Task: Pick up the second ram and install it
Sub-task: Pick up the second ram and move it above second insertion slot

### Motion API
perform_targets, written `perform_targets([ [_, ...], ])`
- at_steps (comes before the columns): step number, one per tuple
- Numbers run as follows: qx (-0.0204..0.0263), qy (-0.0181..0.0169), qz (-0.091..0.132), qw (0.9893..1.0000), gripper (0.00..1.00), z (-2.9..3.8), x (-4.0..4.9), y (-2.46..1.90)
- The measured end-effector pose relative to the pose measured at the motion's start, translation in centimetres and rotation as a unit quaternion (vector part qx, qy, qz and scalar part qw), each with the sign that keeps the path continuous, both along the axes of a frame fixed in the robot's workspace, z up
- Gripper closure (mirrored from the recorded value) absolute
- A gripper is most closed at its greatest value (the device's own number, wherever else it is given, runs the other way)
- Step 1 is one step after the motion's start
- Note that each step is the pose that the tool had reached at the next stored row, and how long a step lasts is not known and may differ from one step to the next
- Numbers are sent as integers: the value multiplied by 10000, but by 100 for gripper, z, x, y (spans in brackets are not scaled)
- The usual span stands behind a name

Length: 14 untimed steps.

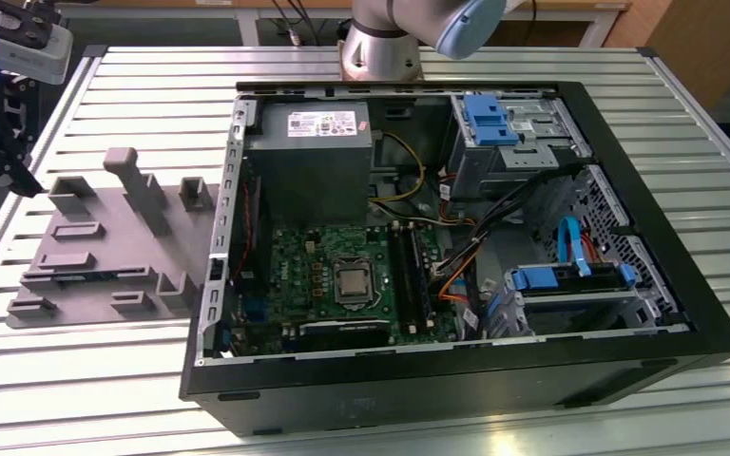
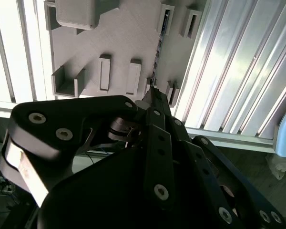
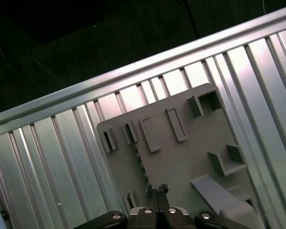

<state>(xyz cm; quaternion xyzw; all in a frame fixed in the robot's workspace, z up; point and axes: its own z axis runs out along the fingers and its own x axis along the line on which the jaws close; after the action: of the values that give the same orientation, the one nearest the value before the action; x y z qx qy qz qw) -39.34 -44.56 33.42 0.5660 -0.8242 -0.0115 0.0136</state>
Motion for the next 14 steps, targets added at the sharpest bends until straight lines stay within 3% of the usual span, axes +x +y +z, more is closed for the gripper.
perform_targets([
  [6,0,0,53,10000,89,0,0,0],
  [12,0,0,486,9988,89,-4,0,0],
  [14,0,-1,491,9988,89,-5,0,0],
])
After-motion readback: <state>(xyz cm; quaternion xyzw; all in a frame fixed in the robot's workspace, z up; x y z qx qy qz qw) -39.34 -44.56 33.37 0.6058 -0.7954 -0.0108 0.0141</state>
